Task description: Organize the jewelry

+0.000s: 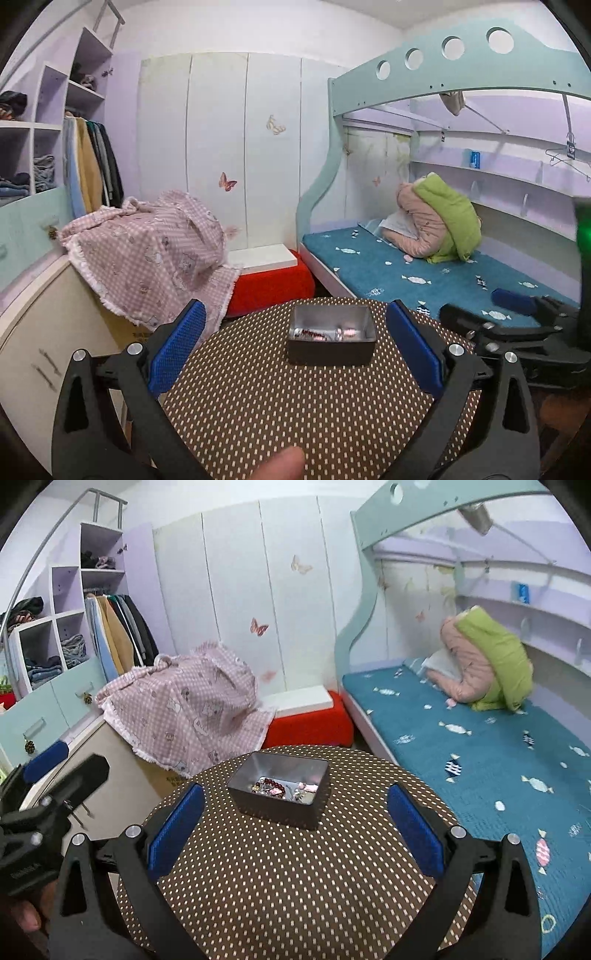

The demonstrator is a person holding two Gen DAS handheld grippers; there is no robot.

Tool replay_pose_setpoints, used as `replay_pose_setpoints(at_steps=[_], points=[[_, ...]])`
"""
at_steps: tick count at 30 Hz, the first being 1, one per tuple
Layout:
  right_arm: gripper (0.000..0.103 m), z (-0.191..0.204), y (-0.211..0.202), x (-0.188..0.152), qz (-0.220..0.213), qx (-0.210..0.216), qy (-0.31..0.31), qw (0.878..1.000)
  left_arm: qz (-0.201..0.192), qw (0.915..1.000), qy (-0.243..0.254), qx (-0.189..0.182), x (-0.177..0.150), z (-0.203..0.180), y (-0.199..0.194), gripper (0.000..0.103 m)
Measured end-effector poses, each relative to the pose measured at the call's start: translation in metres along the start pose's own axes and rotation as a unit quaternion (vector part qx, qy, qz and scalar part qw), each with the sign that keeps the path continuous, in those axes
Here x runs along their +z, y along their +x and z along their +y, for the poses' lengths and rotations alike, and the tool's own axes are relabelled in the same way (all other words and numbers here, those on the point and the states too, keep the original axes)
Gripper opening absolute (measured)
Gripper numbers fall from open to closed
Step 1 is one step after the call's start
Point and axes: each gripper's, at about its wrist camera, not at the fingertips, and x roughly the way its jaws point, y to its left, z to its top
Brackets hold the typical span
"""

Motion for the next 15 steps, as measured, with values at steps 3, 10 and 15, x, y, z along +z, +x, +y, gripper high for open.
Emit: replay_pose_setpoints(at_steps=[3,10,15], points=[[0.095,0.004,-0.025,-0.010,-0.020,-0.019,0.000,1.000,-0.009,0.9999,-0.001,0.007,-0.011,-0.001,-0.025,0.098],[0.095,0.025,-0.069,-0.027,-0.055,-0.044,-0.006,0.997,-0.014,0.9990,-0.032,0.029,-0.032,0.013,-0.076,0.098],[0.095,0.044,-0.093,-0.036,-0.082,-0.051,-0.019,0.995,-0.022,0.9978,-0.038,0.050,-0.043,0.026,-0.103,0.098]])
